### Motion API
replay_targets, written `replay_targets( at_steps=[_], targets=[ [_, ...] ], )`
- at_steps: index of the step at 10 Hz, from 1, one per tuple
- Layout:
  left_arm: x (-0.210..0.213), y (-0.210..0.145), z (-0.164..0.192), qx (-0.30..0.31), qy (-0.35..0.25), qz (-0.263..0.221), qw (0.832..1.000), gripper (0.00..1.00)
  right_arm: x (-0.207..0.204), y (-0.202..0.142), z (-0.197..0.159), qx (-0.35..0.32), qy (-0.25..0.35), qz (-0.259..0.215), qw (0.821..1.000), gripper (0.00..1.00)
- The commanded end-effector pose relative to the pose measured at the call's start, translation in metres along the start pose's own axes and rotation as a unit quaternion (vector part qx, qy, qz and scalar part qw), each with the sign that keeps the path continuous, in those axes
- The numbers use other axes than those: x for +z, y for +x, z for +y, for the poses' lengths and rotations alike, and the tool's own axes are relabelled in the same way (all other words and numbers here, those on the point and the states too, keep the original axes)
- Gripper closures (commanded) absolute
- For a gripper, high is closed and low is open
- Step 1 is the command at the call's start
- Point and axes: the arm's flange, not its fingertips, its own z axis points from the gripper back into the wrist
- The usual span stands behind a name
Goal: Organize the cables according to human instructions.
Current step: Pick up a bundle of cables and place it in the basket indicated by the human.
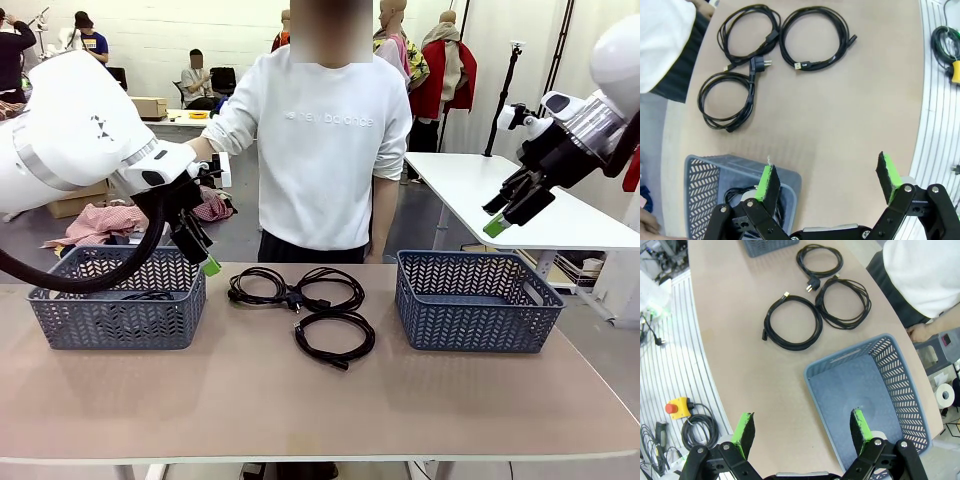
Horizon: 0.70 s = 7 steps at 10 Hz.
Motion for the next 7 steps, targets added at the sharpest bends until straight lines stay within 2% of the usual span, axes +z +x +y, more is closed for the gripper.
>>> replay_targets(
  at_steps=[1,7],
  targets=[
    [0.0008,-0.0006,0.0005,0.001,0.004,-0.001,1.000,0.00,0.0017,0.0022,-0.0012,0.001,-0.001,0.001,1.000,0.00],
    [0.0008,-0.0006,0.0005,0.001,0.004,-0.001,1.000,0.00,0.0017,0.0022,-0.0012,0.001,-0.001,0.001,1.000,0.00]
  ],
)
